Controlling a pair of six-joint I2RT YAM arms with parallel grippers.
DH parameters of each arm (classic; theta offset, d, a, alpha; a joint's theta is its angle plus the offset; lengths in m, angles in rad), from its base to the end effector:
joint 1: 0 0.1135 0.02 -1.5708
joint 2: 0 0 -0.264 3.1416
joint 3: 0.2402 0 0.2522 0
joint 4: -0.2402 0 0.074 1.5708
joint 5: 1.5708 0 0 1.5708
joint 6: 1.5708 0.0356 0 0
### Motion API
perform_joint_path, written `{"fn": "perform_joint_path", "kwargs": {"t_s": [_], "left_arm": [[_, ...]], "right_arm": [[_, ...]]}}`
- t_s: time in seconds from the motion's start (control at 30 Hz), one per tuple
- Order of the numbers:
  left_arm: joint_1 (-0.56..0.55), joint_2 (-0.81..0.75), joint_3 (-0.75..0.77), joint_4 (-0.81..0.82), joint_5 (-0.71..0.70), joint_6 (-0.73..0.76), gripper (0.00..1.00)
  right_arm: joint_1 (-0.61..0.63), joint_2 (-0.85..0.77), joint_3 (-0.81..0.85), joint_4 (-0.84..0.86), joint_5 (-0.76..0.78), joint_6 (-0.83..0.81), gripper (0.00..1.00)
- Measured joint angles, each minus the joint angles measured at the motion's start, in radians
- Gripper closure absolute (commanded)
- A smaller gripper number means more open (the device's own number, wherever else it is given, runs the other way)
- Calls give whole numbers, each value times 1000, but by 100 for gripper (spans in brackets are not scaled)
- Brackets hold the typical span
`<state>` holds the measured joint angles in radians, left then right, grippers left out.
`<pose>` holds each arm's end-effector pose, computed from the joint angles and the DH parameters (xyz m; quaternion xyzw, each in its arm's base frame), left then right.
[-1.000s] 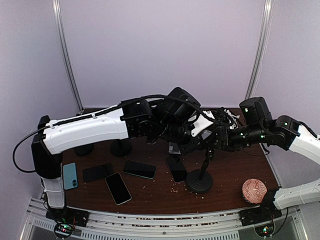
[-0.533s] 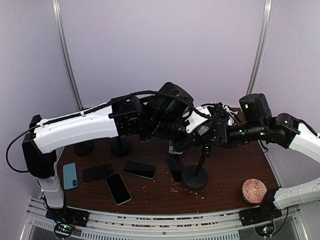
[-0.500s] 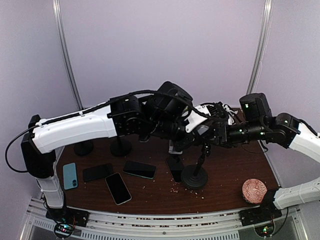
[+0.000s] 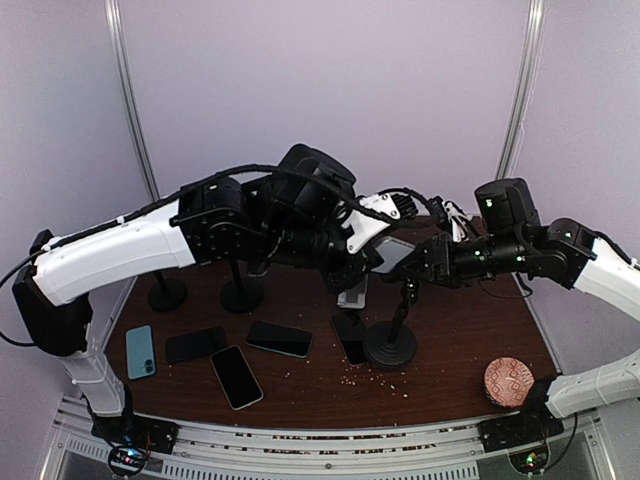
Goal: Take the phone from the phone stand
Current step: Remove the phone from the phone stand, then place the phone stand at the center of the board.
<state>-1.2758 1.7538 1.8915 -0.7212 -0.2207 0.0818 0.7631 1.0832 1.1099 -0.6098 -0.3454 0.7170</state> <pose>0.1218 -0.3739 0.4062 0.5089 0.7140 -0.1846 0.4440 0.1574 0.1672 0.3541 -0.1014 0.8653 0.4266 0.2428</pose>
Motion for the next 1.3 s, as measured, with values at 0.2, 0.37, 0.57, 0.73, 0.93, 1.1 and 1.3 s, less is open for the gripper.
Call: {"fn": "perform_joint_path", "kwargs": {"t_s": [0.2,0.37,0.57,0.73,0.93,1.1,1.3], "left_arm": [[-4,-26,-14,17,-15,2,100],[-7,-53,-22,18,-21,1,100],[-8,-68,-34,43,-23,0,100],[-8,-93,-49,48,-29,-1,100],[-8,-195,-58,-15,-55,-6,100],[-8,-253,-58,-15,-57,-13,100],[-8,-257,-74,-24,-64,-14,100]], "right_arm": [[-21,3,19,-12,-7,-23,100],[-49,3,34,-34,-19,-43,100],[-76,3,51,-37,-56,-69,100],[-113,3,65,-61,-75,-85,100],[-215,13,82,-139,27,-87,100],[-239,25,98,-159,51,-97,100],[-287,32,131,-183,51,-121,100]]}}
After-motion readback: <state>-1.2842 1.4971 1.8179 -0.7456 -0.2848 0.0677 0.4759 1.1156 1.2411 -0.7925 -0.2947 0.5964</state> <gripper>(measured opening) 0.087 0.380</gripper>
